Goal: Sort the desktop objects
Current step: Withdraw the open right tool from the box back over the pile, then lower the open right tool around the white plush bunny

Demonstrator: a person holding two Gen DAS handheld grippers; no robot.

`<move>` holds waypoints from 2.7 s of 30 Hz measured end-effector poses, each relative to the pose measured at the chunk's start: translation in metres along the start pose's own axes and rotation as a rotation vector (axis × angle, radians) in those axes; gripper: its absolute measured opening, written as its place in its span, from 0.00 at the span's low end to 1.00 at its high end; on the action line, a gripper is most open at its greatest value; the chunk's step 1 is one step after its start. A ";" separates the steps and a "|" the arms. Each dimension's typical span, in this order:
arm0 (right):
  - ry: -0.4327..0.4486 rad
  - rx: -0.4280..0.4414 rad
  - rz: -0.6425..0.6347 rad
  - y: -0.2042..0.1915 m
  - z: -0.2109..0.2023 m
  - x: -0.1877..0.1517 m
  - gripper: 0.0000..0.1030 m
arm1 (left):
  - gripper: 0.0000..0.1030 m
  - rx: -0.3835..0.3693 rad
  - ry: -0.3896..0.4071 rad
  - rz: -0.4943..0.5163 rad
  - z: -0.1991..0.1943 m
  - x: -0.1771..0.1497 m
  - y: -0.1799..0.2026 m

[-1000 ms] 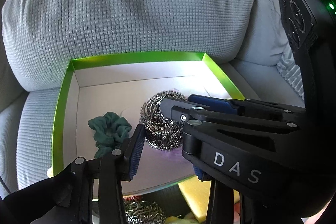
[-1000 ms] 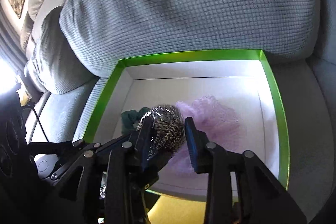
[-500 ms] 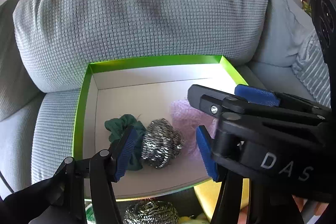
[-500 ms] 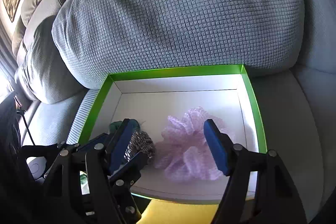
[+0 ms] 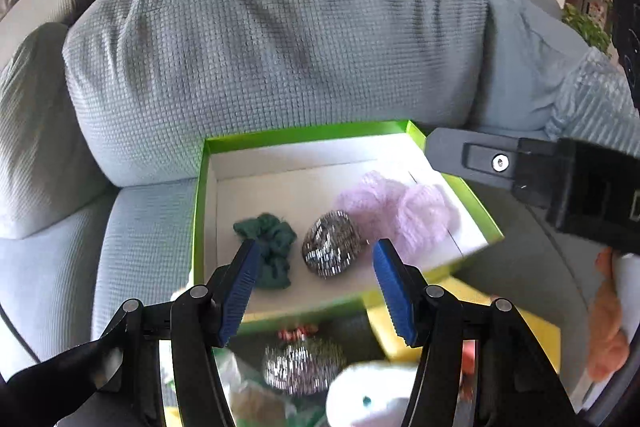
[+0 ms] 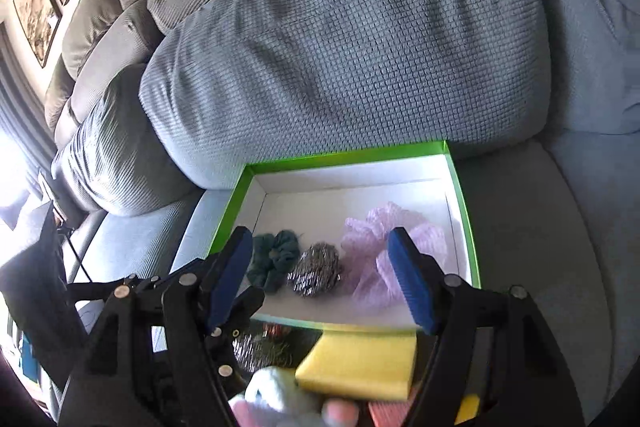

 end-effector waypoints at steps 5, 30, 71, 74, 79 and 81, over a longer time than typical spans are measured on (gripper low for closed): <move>-0.012 0.001 -0.033 -0.002 -0.027 -0.018 0.68 | 0.58 -0.024 0.002 0.022 -0.023 -0.023 0.006; -0.047 -0.060 -0.195 -0.012 -0.084 -0.085 0.68 | 0.58 0.024 0.058 0.068 -0.080 -0.083 0.034; -0.182 0.002 -0.098 -0.011 -0.012 -0.150 0.80 | 0.69 -0.115 -0.019 0.062 -0.037 -0.127 0.036; -0.184 0.006 -0.092 -0.010 -0.009 -0.149 0.80 | 0.69 -0.132 -0.023 0.053 -0.034 -0.125 0.036; -0.192 0.028 -0.076 -0.008 -0.005 -0.148 0.80 | 0.69 -0.163 -0.030 0.044 -0.028 -0.125 0.038; -0.202 0.033 -0.060 -0.005 -0.002 -0.149 0.79 | 0.69 -0.176 -0.039 0.044 -0.024 -0.125 0.040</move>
Point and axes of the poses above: each gripper's, at about its wrist camera, not at the fingertips, and z roughly the way its jaws point, y to its right, x to its top, the point moved 5 cm from there along z, roughly the way its jaws point, and after that the axes turned 1 degree about x, right-handed, at the moved point
